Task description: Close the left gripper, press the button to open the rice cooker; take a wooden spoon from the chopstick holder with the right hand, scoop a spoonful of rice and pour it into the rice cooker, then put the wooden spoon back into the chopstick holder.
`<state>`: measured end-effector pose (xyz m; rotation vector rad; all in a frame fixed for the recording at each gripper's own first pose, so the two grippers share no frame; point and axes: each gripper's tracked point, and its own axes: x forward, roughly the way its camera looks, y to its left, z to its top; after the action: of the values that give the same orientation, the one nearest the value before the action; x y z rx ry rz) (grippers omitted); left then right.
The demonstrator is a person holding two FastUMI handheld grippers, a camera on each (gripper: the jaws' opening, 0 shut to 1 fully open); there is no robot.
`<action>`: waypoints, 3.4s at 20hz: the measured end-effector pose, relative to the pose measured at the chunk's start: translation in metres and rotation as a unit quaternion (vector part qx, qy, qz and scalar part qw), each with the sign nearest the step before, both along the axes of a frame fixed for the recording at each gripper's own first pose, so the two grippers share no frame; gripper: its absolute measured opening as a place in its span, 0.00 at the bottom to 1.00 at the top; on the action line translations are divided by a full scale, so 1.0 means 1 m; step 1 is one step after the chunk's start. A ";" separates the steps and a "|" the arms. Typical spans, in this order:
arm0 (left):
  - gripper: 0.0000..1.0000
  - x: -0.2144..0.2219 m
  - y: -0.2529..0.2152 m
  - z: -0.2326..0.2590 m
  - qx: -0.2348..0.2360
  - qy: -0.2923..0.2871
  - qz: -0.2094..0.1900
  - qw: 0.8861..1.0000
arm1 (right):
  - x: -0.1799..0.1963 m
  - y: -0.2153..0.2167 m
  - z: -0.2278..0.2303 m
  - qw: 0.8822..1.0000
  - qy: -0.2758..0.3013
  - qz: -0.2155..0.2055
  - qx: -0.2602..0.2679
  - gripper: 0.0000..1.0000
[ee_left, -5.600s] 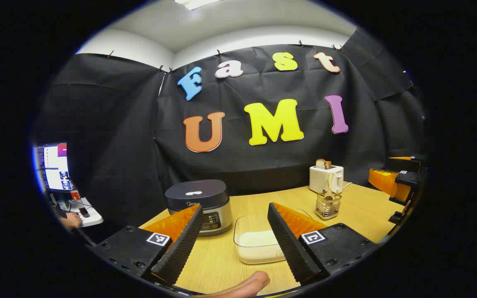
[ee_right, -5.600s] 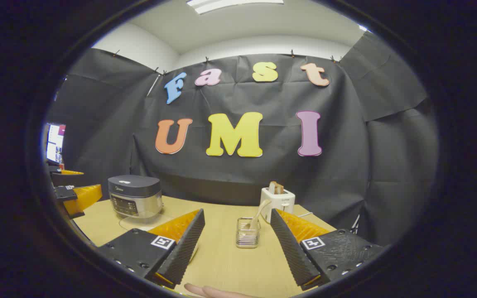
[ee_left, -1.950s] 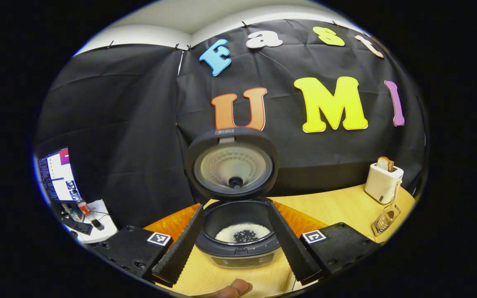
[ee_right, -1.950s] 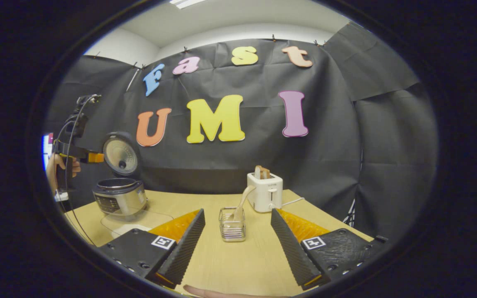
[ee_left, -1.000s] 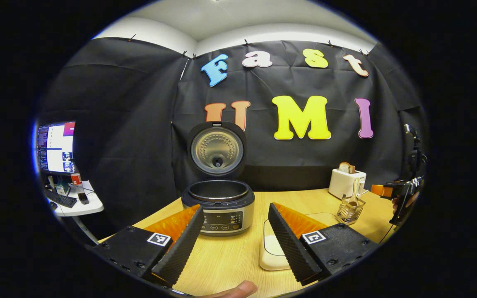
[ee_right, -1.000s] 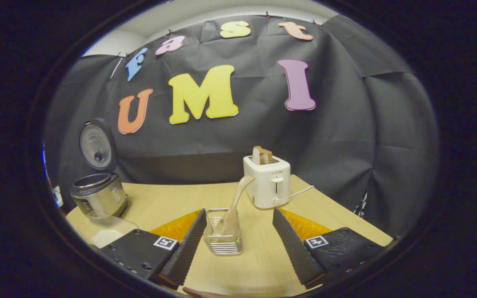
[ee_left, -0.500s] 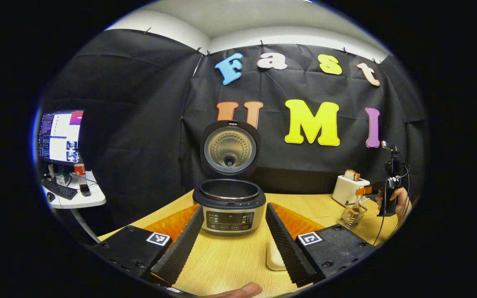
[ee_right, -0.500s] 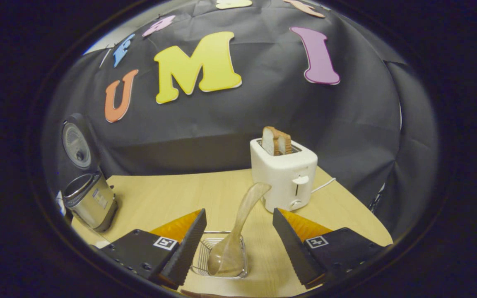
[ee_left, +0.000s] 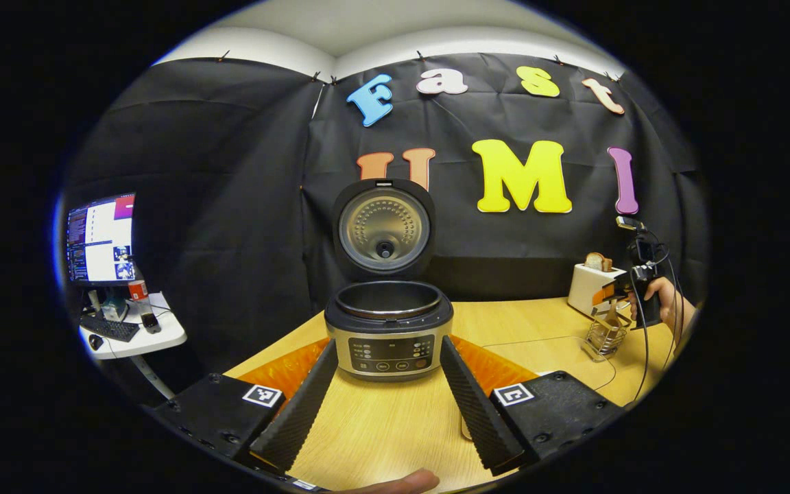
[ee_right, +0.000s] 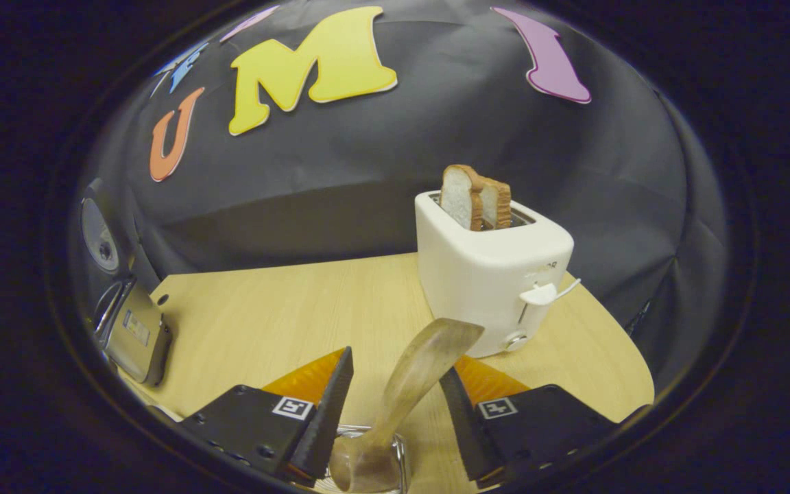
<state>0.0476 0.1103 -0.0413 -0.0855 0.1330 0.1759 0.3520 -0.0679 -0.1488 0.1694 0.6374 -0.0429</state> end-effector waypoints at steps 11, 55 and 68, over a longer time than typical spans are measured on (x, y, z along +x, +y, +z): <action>1.00 -0.015 0.002 0.025 0.003 -0.037 0.010 0.999 | -0.028 0.012 0.013 0.999 0.027 -0.002 0.024 0.10; 0.96 -0.034 -0.027 0.044 0.006 -0.042 -0.069 0.997 | -0.185 0.235 0.045 0.988 -0.043 0.073 -0.125 0.09; 0.96 -0.035 -0.020 0.043 -0.011 -0.042 -0.073 0.996 | -0.232 0.262 0.020 0.996 0.031 0.047 -0.071 0.09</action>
<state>0.0127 0.0904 0.0013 -0.1044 0.0560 0.0252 0.1197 0.1943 -0.1284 0.0009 0.7005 -0.0032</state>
